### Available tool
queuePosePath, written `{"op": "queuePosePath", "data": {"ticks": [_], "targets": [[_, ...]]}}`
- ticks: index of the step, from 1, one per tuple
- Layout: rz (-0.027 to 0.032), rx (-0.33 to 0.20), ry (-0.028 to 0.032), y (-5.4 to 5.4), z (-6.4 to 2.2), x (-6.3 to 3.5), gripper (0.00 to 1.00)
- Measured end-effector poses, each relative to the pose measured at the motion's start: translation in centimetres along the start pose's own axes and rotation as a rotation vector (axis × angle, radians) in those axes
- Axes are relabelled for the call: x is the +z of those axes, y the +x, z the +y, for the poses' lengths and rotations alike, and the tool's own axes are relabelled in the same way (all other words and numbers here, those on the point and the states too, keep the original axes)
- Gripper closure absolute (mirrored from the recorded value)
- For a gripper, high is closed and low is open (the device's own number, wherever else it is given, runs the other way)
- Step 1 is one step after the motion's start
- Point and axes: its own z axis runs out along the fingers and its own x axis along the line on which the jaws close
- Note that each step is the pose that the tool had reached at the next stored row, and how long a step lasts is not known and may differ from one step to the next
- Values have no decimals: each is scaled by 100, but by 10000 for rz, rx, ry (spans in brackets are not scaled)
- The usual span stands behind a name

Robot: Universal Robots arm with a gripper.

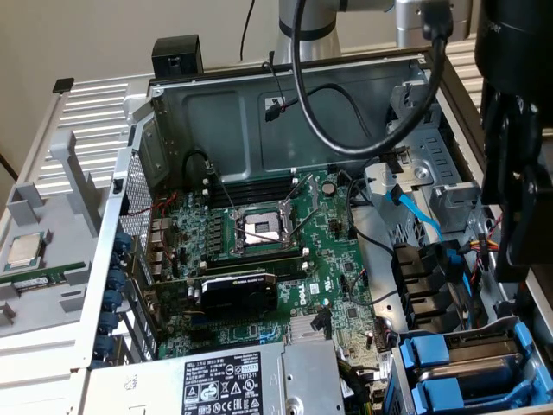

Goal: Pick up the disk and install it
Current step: 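Insert the first disk wire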

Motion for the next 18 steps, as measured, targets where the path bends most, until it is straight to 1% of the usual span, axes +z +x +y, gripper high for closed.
{"op": "queuePosePath", "data": {"ticks": [3, 4, 6, 7, 8, 9, 10, 11, 12, 13, 15, 18], "targets": [[6, 4, 5, -26, 59, 36, 29], [18, 2, 13, -67, 85, 56, 29], [60, -5, 29, -117, 111, 73, 29], [105, -11, 45, -142, 121, 79, 29], [178, -22, 74, -163, 128, 83, 29], [405, -53, 201, -180, 133, 85, 29], [663, -87, 328, -193, 137, 87, 29], [730, -97, 352, -212, 143, 92, 29], [753, -101, 359, -240, 152, 104, 29], [754, -101, 360, -256, 156, 121, 29], [758, -72, 359, -265, 156, 158, 29], [791, 9, 358, -269, 150, 200, 29]]}}
